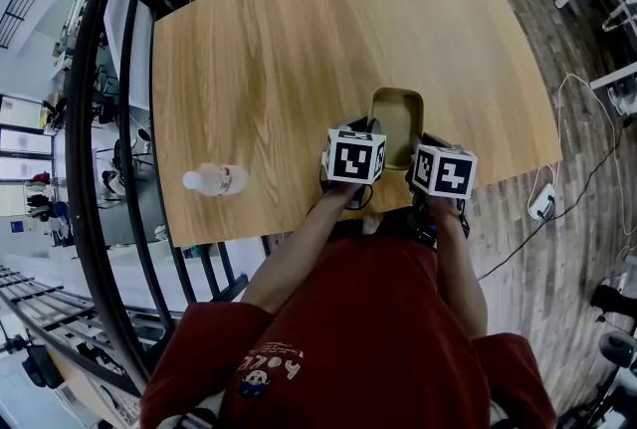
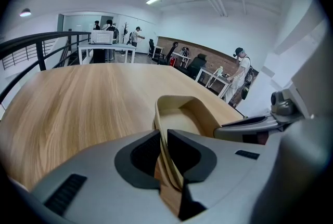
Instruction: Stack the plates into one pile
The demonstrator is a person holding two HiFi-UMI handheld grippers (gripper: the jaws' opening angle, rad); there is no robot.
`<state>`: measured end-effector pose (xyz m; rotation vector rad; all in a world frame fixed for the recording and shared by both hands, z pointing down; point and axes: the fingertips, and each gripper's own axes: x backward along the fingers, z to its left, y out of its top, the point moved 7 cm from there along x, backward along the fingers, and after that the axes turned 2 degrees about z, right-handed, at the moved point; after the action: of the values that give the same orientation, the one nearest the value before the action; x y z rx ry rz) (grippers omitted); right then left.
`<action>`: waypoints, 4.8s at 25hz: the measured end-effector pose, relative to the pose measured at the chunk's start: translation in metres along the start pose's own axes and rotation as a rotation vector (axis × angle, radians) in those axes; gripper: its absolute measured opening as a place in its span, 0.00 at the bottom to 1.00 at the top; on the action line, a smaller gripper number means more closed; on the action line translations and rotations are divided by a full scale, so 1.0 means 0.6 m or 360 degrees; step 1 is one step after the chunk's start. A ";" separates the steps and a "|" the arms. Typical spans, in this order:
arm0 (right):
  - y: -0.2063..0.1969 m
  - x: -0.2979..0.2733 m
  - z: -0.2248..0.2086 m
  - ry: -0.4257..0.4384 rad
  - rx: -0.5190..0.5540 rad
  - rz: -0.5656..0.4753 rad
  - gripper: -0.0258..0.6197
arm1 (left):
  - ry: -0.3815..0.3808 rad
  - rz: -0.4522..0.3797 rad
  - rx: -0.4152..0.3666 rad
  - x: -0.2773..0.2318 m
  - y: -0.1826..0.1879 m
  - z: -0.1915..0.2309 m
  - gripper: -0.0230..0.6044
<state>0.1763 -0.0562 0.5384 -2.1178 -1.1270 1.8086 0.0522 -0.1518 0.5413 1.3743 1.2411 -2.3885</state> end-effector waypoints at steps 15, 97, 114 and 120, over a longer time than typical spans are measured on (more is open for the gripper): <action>-0.038 -0.034 -0.011 -0.0136 0.0180 0.0033 0.19 | 0.0095 0.0090 -0.0132 -0.033 -0.049 0.003 0.18; 0.383 0.262 0.039 0.0395 0.0783 -0.1579 0.11 | 0.0809 -0.1751 -0.0214 0.450 0.213 0.057 0.11; 0.356 0.257 0.061 0.0441 0.0802 -0.1632 0.05 | 0.0794 -0.1747 -0.0231 0.428 0.197 0.041 0.04; 0.348 0.242 0.051 0.0431 0.0783 -0.1591 0.05 | 0.0778 -0.1750 -0.0234 0.422 0.194 0.034 0.05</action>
<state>0.2416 -0.1269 0.3012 -1.1225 -1.1781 1.1088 -0.0543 -0.1721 0.2840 1.4969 2.8301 -2.4175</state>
